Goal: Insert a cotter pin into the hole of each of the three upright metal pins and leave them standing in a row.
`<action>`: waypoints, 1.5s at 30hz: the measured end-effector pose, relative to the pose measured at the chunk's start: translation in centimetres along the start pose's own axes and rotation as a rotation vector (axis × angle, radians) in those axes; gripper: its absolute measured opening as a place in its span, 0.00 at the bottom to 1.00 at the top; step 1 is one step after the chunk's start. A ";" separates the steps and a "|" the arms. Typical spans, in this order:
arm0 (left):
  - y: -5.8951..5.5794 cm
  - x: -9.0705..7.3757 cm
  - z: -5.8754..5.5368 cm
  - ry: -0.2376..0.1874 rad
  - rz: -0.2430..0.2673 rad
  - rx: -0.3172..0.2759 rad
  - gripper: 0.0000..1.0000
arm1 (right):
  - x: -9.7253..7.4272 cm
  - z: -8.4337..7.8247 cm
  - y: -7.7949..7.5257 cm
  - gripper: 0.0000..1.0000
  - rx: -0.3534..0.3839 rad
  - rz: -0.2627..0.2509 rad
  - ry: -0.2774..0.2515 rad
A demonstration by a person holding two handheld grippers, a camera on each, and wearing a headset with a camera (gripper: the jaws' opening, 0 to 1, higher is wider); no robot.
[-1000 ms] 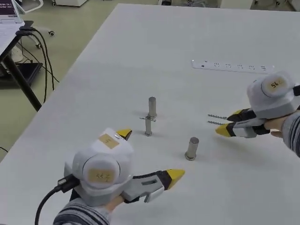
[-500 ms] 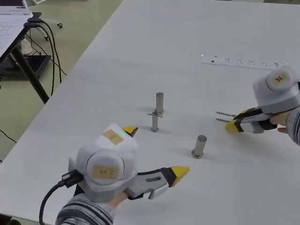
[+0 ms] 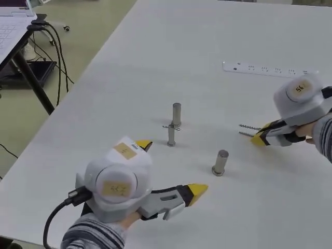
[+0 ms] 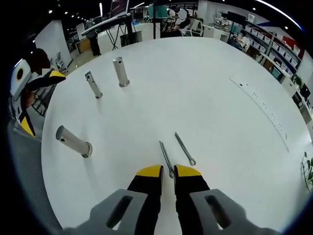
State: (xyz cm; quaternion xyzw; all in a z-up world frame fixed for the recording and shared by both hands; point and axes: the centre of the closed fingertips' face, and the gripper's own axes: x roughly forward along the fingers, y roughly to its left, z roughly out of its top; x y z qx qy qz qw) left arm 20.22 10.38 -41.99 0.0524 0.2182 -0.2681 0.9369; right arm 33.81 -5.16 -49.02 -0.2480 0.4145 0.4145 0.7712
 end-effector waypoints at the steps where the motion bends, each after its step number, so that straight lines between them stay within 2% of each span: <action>1: 0.0 0.0 0.1 -0.005 -0.001 -0.004 0.80 | 0.0 0.0 0.0 0.02 -0.003 -0.003 0.006; 11: -0.2 -0.1 -0.1 0.004 -0.009 -0.005 0.78 | -0.2 -0.4 0.1 0.00 -0.033 -0.011 0.012; 19: -0.6 -0.1 -0.2 0.013 -0.025 -0.006 0.75 | -1.6 0.4 0.2 0.00 -0.064 -0.028 -0.048; 23: -1.1 -0.1 -0.2 0.019 -0.049 -0.011 0.75 | -2.6 0.7 0.5 0.00 -0.075 -0.038 -0.081; 30: -1.9 0.2 0.7 0.022 -0.076 0.009 0.72 | -3.9 0.9 2.2 0.00 -0.159 -0.038 -0.118; 34: -2.5 0.5 1.2 0.017 -0.098 0.047 0.69 | -4.6 0.8 3.5 0.00 -0.180 -0.025 -0.135; 40: -3.1 0.7 1.9 0.012 -0.129 0.056 0.64 | -5.4 0.6 5.1 0.00 -0.210 -0.013 -0.150; 45: -3.5 0.8 2.3 0.008 -0.147 0.062 0.60 | -6.0 0.5 6.6 0.00 -0.275 -0.006 -0.158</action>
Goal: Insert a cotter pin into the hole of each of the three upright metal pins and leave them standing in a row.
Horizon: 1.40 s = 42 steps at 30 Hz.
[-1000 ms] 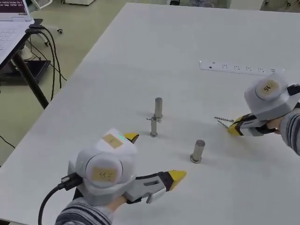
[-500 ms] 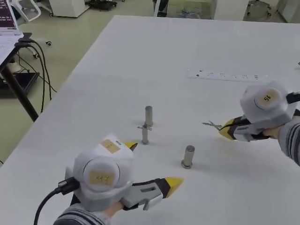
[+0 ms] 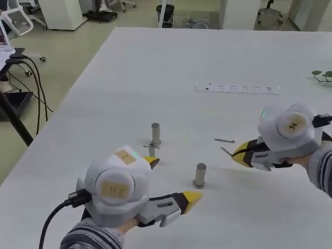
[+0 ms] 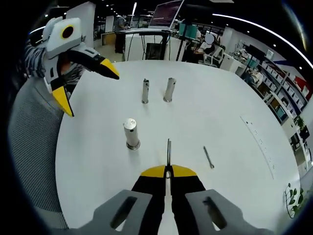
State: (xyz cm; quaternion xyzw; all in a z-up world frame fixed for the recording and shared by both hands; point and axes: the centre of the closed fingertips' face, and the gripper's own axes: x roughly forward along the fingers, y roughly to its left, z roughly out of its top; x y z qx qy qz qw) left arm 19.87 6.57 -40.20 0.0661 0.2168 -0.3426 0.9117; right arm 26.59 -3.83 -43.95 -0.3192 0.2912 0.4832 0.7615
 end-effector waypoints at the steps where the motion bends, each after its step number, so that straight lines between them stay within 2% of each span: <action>1: -0.2 0.1 0.1 -0.001 -0.007 -0.004 0.60 | -0.1 0.0 0.6 0.00 -0.024 0.014 0.001; 7: -0.9 0.2 0.5 -0.010 -0.052 -0.042 0.51 | -0.7 0.9 2.2 0.00 -0.058 0.041 -0.026; 12: -1.4 0.3 0.9 -0.017 -0.078 -0.061 0.47 | -1.1 1.7 3.6 0.00 -0.153 0.066 -0.044; 16: -1.7 0.4 1.1 -0.017 -0.097 -0.076 0.42 | -1.2 1.9 4.7 0.00 -0.249 0.084 -0.032; 21: -2.0 0.6 0.8 -0.002 -0.117 -0.111 0.40 | -1.2 2.2 6.3 0.00 -0.315 0.103 -0.030; 26: -2.5 0.7 0.8 -0.006 -0.142 -0.165 0.36 | -1.3 2.7 7.7 0.00 -0.359 0.122 -0.039; 30: -2.9 0.7 0.7 -0.005 -0.159 -0.202 0.33 | -1.5 3.3 8.7 0.00 -0.369 0.142 -0.071; 37: -3.6 0.7 0.7 -0.012 -0.195 -0.275 0.27 | -2.0 4.2 9.5 0.00 -0.400 0.144 -0.102; 42: -4.0 0.7 0.5 -0.004 -0.212 -0.319 0.19 | -2.3 4.9 10.0 0.00 -0.430 0.146 -0.131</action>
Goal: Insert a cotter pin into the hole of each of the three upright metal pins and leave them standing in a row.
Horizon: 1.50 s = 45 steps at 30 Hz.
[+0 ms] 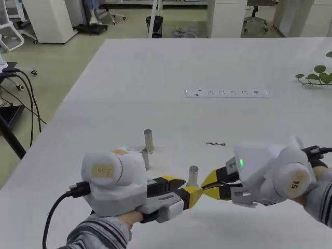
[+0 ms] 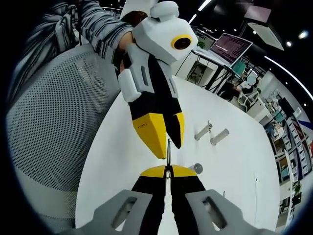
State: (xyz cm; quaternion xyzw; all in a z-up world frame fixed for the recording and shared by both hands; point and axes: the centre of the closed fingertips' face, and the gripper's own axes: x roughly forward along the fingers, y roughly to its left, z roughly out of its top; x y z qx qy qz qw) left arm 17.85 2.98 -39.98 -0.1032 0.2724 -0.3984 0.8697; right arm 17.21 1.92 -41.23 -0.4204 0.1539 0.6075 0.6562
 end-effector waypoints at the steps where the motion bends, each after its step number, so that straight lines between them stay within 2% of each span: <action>1: -0.1 0.0 -0.1 0.000 -0.004 -0.007 0.17 | 0.0 0.2 0.0 0.00 -0.003 -0.001 -0.005; 14: -0.5 0.0 -0.1 -0.020 -0.024 -0.090 0.01 | -0.2 0.8 0.1 0.00 -0.022 -0.003 -0.017; 23: -0.8 -0.1 -0.2 -0.018 -0.039 -0.089 0.00 | -0.3 0.8 0.0 0.00 -0.018 -0.012 -0.017; 32: -1.0 -0.2 -0.3 -0.004 -0.045 0.048 0.00 | -0.4 0.5 -0.4 0.00 0.027 -0.030 -0.015; 34: -1.1 -0.2 -0.4 0.003 -0.056 0.074 0.00 | -0.4 0.2 -0.3 0.00 0.040 -0.023 -0.011; 38: -1.5 -0.4 -0.5 0.018 -0.083 0.178 0.00 | -0.4 -0.1 0.0 0.00 0.062 -0.009 -0.007; 45: -1.8 -0.5 -1.2 0.074 -0.123 0.303 0.00 | -0.2 -0.2 0.9 0.00 0.061 0.036 -0.004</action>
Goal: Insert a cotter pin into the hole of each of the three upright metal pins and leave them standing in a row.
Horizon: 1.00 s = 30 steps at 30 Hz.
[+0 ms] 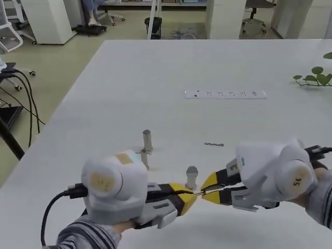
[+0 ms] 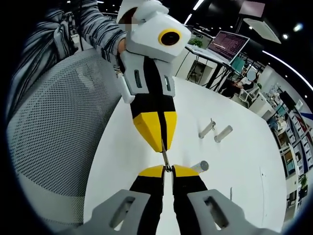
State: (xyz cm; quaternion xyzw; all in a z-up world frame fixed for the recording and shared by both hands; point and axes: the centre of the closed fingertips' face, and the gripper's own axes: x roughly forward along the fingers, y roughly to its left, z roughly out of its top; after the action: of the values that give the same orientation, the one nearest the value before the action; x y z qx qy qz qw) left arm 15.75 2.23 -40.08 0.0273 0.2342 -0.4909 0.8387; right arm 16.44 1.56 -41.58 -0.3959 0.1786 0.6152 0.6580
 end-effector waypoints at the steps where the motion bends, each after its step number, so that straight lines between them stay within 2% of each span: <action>1: -0.1 0.0 -0.1 0.004 -0.006 0.011 0.00 | 0.0 0.0 0.1 0.00 0.001 0.007 0.001; 5: -0.4 0.0 -0.6 0.033 -0.040 0.076 0.00 | 0.2 -0.1 0.8 0.00 0.000 0.037 0.004; 14: -1.1 -0.3 -1.0 0.056 -0.082 0.149 0.00 | 0.2 0.0 2.0 0.00 -0.012 0.091 0.010; 18: -1.0 -0.4 -1.1 0.057 -0.077 0.156 0.00 | 0.2 0.0 2.1 0.00 -0.032 0.094 0.019; 23: -0.6 -0.2 -1.0 0.047 -0.038 0.165 0.01 | 0.2 0.0 1.9 0.00 -0.036 0.083 0.025; 30: 0.1 0.0 -0.4 0.017 0.007 0.165 0.14 | -0.1 -0.5 0.7 0.00 -0.006 0.034 0.042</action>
State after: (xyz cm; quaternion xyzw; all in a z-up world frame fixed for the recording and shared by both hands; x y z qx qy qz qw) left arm 15.68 2.39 -40.45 0.1015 0.2001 -0.5055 0.8331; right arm 15.87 1.11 -42.05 -0.4075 0.1973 0.6182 0.6425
